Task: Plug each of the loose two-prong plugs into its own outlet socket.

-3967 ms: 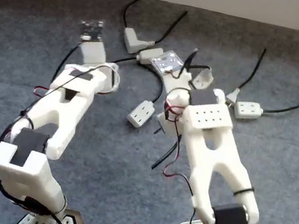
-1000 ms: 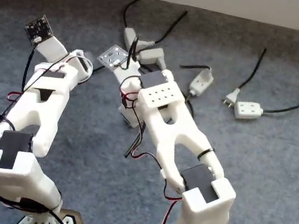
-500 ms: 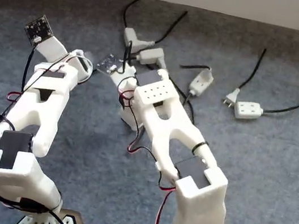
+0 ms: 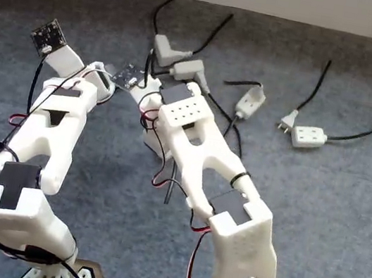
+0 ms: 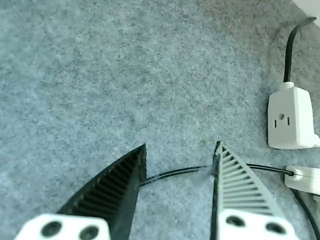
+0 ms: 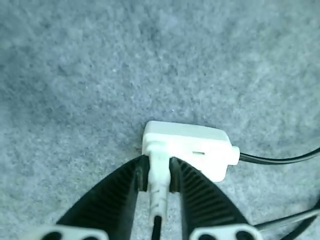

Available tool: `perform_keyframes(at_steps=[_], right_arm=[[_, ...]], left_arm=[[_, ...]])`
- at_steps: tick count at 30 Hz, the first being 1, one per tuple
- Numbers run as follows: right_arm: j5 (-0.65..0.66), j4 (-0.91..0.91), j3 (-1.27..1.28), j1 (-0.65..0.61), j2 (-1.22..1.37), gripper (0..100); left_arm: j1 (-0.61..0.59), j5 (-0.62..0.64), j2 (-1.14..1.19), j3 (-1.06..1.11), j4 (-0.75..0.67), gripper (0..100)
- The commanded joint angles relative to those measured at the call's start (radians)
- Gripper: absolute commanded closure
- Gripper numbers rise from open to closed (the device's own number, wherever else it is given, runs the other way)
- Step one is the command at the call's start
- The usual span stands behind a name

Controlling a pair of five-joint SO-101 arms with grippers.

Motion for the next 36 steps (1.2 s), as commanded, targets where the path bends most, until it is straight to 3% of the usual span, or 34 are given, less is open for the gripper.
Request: perform_keyframes(at_steps=[1,7,19,24,27,36], right_arm=[[-0.034,-0.002,-0.001,-0.018,-0.022,83.6],[-0.083,0.038,0.001,-0.019,-0.2,79.3],[-0.736,0.05,-0.01,0.189,-0.298,78.9],[-1.0,0.09,-0.012,0.209,-0.297,78.9],[-1.056,0.111,-0.01,0.203,-0.297,78.9],[-1.045,0.107,0.015,0.093,-0.222,78.9]], left_arm=[[0.004,0.003,-0.05,-0.008,-0.023,78],[-0.007,0.005,-0.05,-0.008,-0.023,78],[-0.045,0.005,-0.051,-0.008,-0.021,78],[-0.05,0.005,-0.051,-0.008,-0.021,78],[-0.05,0.005,-0.051,-0.008,-0.021,78],[-0.05,0.005,-0.051,-0.008,-0.021,78]])
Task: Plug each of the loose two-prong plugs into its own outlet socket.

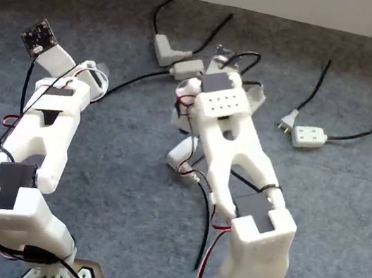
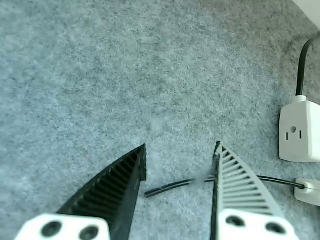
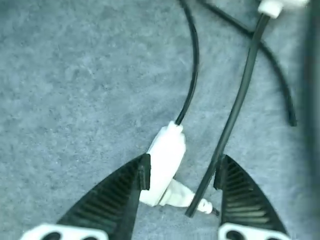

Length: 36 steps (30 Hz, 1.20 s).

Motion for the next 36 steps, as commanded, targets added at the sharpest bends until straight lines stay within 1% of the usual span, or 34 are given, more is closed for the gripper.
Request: perform_keyframes(at_steps=[1,5,10,12,14,16,21,26,30,36], right_arm=[[-0.015,0.001,-0.018,-0.064,0.035,78.9],[-0.077,-0.022,-0.056,-0.07,0.117,78.9],[-0.078,-0.022,-0.079,-0.042,0.174,79.9],[-0.077,-0.022,-0.079,-0.025,0.173,84.9],[-0.066,-0.022,-0.081,-0.007,0.17,92.6],[0.018,0.001,-0.11,0.007,0.171,95.4],[0.133,0.088,-0.282,0.022,0.179,95.4],[0.316,0.074,-0.461,0.021,0.209,95.1],[0.465,0.082,-0.627,0.008,0.344,91.2],[0.617,0.094,-0.886,0.007,0.578,92.3]], left_arm=[[-0.01,0.005,-0.051,-0.008,-0.021,78],[-0.01,0.005,-0.051,-0.008,-0.021,78],[-0.008,0.005,-0.051,-0.008,-0.021,78],[-0.007,0.005,-0.051,-0.008,-0.021,78],[-0.005,0.005,-0.051,-0.008,-0.021,78],[-0.005,0.005,-0.051,-0.008,-0.021,78],[-0.004,0.005,-0.051,-0.008,-0.021,78],[-0.004,0.005,-0.051,-0.008,-0.021,78],[-0.004,0.005,-0.051,-0.007,-0.021,78],[-0.008,0.005,-0.051,-0.007,-0.021,78]])
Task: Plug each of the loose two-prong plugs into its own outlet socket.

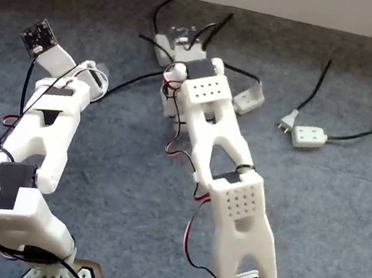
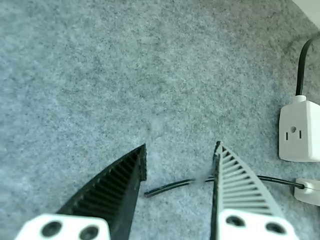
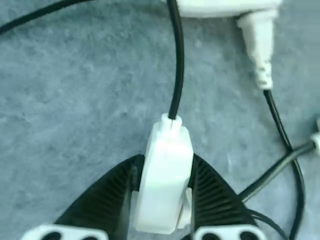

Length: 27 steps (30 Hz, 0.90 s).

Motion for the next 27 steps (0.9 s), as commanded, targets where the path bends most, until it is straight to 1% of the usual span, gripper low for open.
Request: perform_keyframes(at_steps=[1,7,12,14,15,18,20,23,27], right_arm=[[0.095,0.007,-0.193,-0.004,0.061,93.3],[0.256,-0.039,-0.417,-0.015,0.214,94.2],[0.339,-0.082,-0.559,-0.019,0.323,94.7],[0.394,-0.082,-0.601,-0.031,0.369,94.0],[0.416,-0.074,-0.621,-0.036,0.389,92.0],[0.423,-0.035,-0.687,-0.036,0.435,78.8],[0.423,0.001,-0.75,-0.035,0.453,73.3],[0.423,0.073,-0.812,-0.038,0.415,72.9],[0.422,0.194,-0.791,-0.038,0.271,72.8]], left_arm=[[-0.008,0.005,-0.051,-0.007,-0.021,78],[-0.008,0.005,-0.051,-0.007,-0.021,78],[-0.008,0.005,-0.051,-0.008,-0.021,78],[-0.008,0.005,-0.051,-0.008,-0.021,78],[-0.008,0.005,-0.051,-0.008,-0.021,78],[-0.008,0.005,-0.051,-0.01,-0.023,78],[-0.007,0.005,-0.05,-0.005,-0.044,78],[-0.007,0.005,-0.048,-0.001,-0.075,78],[-0.007,0.005,-0.048,-0.001,-0.075,78]])
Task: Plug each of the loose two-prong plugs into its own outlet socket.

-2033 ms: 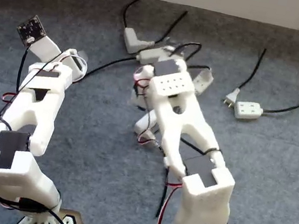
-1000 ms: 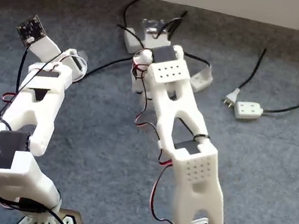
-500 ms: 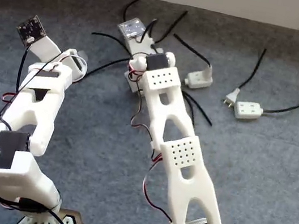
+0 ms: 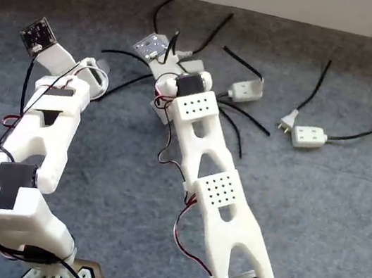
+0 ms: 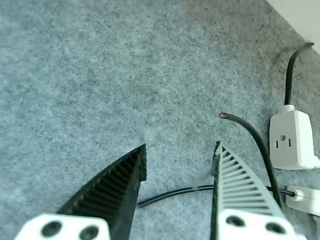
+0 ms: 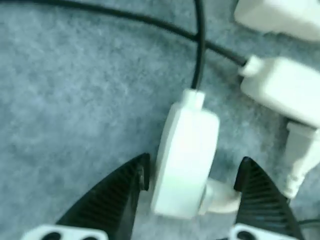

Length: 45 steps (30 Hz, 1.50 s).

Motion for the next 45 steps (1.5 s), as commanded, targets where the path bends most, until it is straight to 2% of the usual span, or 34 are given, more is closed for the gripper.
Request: perform_keyframes(at_steps=[1,4,9,19,25,27,30,32,39,45], right_arm=[[0.008,0.111,-0.124,-0.008,-0.202,72.8],[-0.002,0.182,-0.12,-0.005,-0.332,72.8],[-0.123,0.18,-0.116,0.07,-0.541,72.8],[-0.124,0.18,-0.116,0.237,-0.995,72.8],[-0.126,0.179,-0.116,0.421,-1.201,72.8],[-0.189,0.179,-0.114,0.535,-1.214,72.8],[-0.417,0.177,-0.067,0.75,-1.173,72.8],[-0.499,0.174,0.047,0.842,-1.129,72.8],[-0.583,0.127,0.552,0.863,-0.983,72.8],[-0.66,0.039,0.622,0.808,-0.895,72.6]], left_arm=[[-0.005,0.005,-0.048,-0.004,-0.02,78],[-0.005,0.005,-0.048,-0.004,-0.02,78],[-0.005,0.005,-0.048,-0.002,-0.02,78],[-0.005,0.005,-0.048,-0.002,-0.02,78],[-0.005,0.005,-0.048,-0.002,-0.02,78],[-0.005,0.005,-0.048,-0.002,-0.02,78],[-0.004,0.005,-0.048,-0.002,-0.02,78],[-0.004,0.005,-0.048,-0.002,-0.02,78],[-0.002,0.005,-0.035,0.008,-0.023,78],[-0.002,0.005,0.012,-0.03,-0.02,78]])
